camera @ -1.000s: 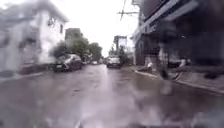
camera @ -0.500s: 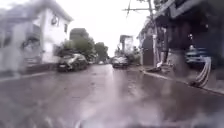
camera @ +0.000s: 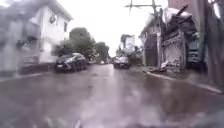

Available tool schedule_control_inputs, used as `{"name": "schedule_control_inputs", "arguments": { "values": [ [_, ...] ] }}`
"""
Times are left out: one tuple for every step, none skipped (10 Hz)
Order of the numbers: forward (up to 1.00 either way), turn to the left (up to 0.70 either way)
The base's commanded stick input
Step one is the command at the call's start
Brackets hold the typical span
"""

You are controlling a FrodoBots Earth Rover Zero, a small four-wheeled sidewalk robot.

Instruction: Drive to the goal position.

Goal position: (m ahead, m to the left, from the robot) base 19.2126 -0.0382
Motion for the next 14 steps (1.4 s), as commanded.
{"name": "schedule_control_inputs", "arguments": {
  "values": [
    [1.00,0.27],
    [1.00,0.21],
    [1.00,0.00],
    [1.00,0.00],
    [1.00,0.00],
    [1.00,0.00],
    [1.00,0.00],
    [1.00,0.00],
    [1.00,0.00],
    [1.00,0.00],
    [1.00,0.00],
    [1.00,0.00],
    [1.00,0.00],
    [1.00,0.00]
  ]
}}
